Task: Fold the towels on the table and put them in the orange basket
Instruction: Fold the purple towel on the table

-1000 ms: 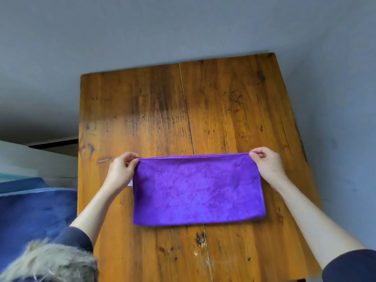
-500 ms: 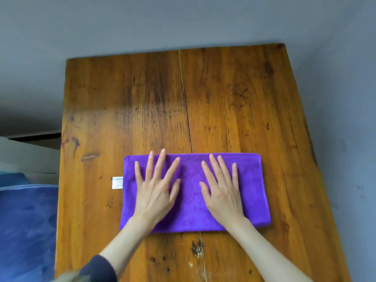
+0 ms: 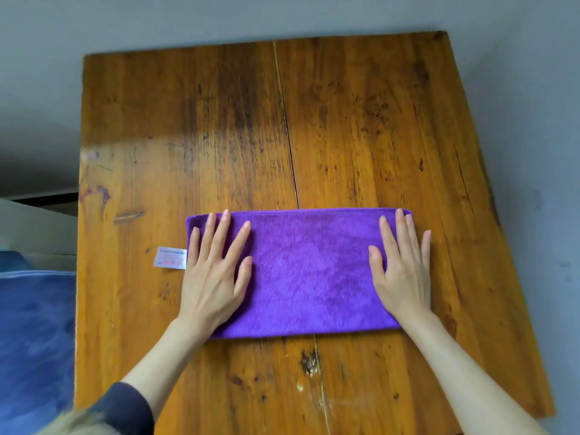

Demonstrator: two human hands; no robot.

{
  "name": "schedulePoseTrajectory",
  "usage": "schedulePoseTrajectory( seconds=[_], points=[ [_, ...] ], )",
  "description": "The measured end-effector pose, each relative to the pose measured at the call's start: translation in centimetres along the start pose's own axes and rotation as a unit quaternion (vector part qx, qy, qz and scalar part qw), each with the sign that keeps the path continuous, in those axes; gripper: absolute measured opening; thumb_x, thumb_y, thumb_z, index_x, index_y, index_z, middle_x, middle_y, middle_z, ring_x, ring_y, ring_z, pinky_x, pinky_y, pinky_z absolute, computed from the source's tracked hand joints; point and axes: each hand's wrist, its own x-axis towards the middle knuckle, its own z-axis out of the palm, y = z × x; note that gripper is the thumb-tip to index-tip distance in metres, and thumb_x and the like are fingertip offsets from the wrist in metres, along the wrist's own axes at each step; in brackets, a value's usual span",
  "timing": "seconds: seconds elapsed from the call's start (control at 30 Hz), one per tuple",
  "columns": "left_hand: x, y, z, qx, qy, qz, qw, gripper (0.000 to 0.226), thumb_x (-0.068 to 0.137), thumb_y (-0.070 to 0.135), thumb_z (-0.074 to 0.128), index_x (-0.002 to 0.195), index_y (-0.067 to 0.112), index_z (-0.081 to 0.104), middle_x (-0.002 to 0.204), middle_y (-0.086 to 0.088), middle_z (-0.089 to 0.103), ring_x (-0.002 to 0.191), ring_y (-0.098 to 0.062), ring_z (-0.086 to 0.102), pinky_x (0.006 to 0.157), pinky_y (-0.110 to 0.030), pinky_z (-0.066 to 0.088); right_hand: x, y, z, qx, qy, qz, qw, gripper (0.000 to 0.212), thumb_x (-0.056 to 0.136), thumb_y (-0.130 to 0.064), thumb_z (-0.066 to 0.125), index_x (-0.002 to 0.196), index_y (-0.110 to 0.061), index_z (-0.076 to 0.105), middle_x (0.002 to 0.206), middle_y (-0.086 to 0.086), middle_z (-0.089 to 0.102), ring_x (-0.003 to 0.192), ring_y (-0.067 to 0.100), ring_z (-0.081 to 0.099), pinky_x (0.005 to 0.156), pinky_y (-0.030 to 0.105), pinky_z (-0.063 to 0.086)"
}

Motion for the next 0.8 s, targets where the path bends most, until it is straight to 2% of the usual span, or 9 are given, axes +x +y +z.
schedulePoseTrajectory(
  seconds=[0.13, 0.27, 0.4, 0.43, 0.53, 0.6, 0.67, 0.8],
  points=[
    [-2.7, 0.6, -0.2, -0.004, -0.003, 0.012, 1.000, 0.053, 0.092, 0.033, 0.034, 0.142, 0.018, 0.036, 0.153, -0.012, 0.024, 0.143, -0.029, 0.015, 0.116, -0.048, 0.011, -1.8, -1.9, -0.4, 0.013, 0.030, -0.023, 0.999, 0.053, 0.098, -0.038, 0.024, 0.144, -0.013, 0.032, 0.153, 0.011, 0.024, 0.143, 0.025, 0.016, 0.117, 0.045, 0.003],
    [-3.6, 0.7, 0.3, 0.028, -0.034, 0.011, 0.999, 0.052, 0.093, 0.034, 0.031, 0.143, 0.021, 0.034, 0.153, -0.011, 0.026, 0.142, -0.029, 0.020, 0.115, -0.048, 0.013, -3.8, -2.2, 0.5, -0.003, -0.014, -0.016, 1.000, 0.057, 0.098, -0.045, 0.014, 0.146, -0.017, 0.029, 0.154, 0.007, 0.022, 0.143, 0.024, 0.016, 0.117, 0.045, 0.005],
    [-3.6, 0.1, -0.4, -0.009, 0.012, 0.005, 1.000, 0.045, 0.093, 0.022, 0.034, 0.136, 0.015, 0.044, 0.144, -0.013, 0.039, 0.135, -0.029, 0.032, 0.110, -0.047, 0.021, -3.8, -2.3, 0.6, -0.014, -0.023, 0.007, 1.000, 0.056, 0.096, -0.044, 0.021, 0.146, -0.019, 0.026, 0.155, 0.007, 0.020, 0.144, 0.023, 0.012, 0.117, 0.048, 0.006],
    [-3.8, -0.2, -0.7, -0.012, 0.035, -0.025, 0.999, 0.042, 0.091, 0.017, 0.037, 0.132, 0.014, 0.047, 0.139, -0.013, 0.044, 0.130, -0.030, 0.037, 0.105, -0.047, 0.026, -3.9, -2.8, 0.4, -0.015, -0.021, 0.011, 1.000, 0.057, 0.095, -0.043, 0.024, 0.146, -0.019, 0.026, 0.155, 0.007, 0.019, 0.144, 0.023, 0.011, 0.117, 0.050, 0.006],
    [-4.5, -1.0, -1.9, -0.049, 0.090, -0.179, 0.979, 0.029, 0.087, 0.008, 0.048, 0.116, 0.008, 0.054, 0.118, -0.018, 0.049, 0.107, -0.036, 0.041, 0.086, -0.050, 0.035, -5.0, -5.4, 0.1, -0.006, -0.017, -0.009, 1.000, 0.057, 0.094, -0.041, 0.028, 0.146, -0.018, 0.028, 0.155, 0.008, 0.020, 0.144, 0.023, 0.012, 0.115, 0.055, 0.006],
    [-4.7, -1.6, -2.3, -0.064, 0.076, -0.254, 0.962, 0.018, 0.090, 0.013, 0.057, 0.106, 0.004, 0.057, 0.109, -0.022, 0.049, 0.099, -0.039, 0.042, 0.081, -0.051, 0.036, -6.2, -7.8, 0.4, 0.000, -0.020, -0.030, 0.999, 0.056, 0.093, -0.041, 0.031, 0.145, -0.019, 0.030, 0.154, 0.007, 0.022, 0.144, 0.023, 0.013, 0.114, 0.056, 0.006],
    [-5.0, -2.0, -2.4, -0.078, 0.043, -0.289, 0.953, 0.023, 0.088, 0.021, 0.061, 0.101, 0.003, 0.059, 0.105, -0.022, 0.050, 0.098, -0.040, 0.044, 0.082, -0.051, 0.036, -7.3, -10.0, 1.0, 0.005, -0.030, -0.034, 0.999, 0.056, 0.092, -0.041, 0.033, 0.144, -0.020, 0.031, 0.154, 0.006, 0.023, 0.143, 0.023, 0.014, 0.112, 0.056, 0.007],
    [-4.4, -2.1, -2.7, -0.118, -0.002, -0.351, 0.929, 0.031, 0.088, 0.032, 0.061, 0.104, 0.006, 0.061, 0.111, -0.019, 0.049, 0.108, -0.038, 0.040, 0.091, -0.048, 0.031, -8.3, -11.8, 2.1, -0.015, -0.056, -0.032, 0.998, 0.056, 0.091, -0.042, 0.034, 0.143, -0.021, 0.034, 0.152, 0.007, 0.028, 0.142, 0.023, 0.016, 0.110, 0.057, 0.011]
  ],
)
